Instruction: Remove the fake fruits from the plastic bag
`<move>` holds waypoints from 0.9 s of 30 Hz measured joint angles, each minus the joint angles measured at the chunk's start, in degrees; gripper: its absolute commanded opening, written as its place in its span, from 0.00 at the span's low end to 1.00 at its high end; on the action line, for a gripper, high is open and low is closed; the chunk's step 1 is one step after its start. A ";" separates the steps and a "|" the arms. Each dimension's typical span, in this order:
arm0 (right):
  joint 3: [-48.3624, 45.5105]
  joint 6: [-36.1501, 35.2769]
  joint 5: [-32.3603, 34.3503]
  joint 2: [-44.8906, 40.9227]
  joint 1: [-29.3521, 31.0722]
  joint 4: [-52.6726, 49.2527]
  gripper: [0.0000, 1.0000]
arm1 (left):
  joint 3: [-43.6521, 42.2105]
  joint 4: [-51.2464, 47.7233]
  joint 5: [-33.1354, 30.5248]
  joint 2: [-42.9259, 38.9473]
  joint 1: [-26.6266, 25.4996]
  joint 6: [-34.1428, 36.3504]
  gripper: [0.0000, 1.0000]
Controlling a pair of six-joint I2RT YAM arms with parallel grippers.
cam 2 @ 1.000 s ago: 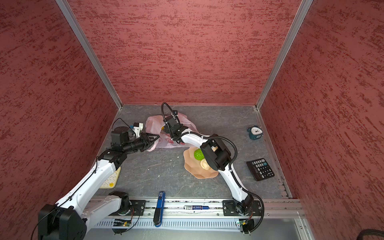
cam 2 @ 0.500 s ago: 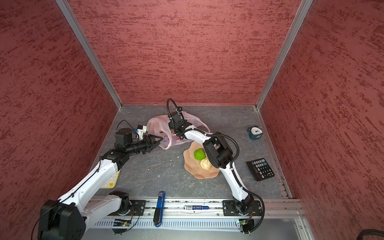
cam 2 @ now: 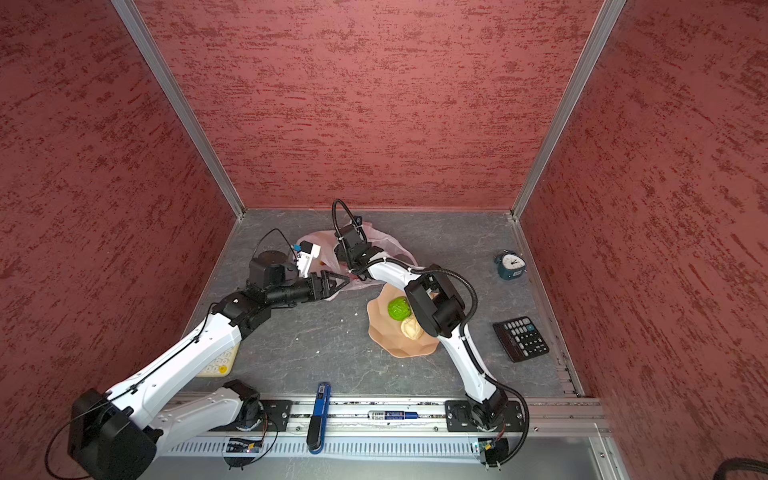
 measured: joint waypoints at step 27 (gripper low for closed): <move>-1.88 -2.32 -1.16 -0.07 0.02 2.47 0.85 | -2.86 -4.39 -14.25 -12.70 0.07 1.97 0.12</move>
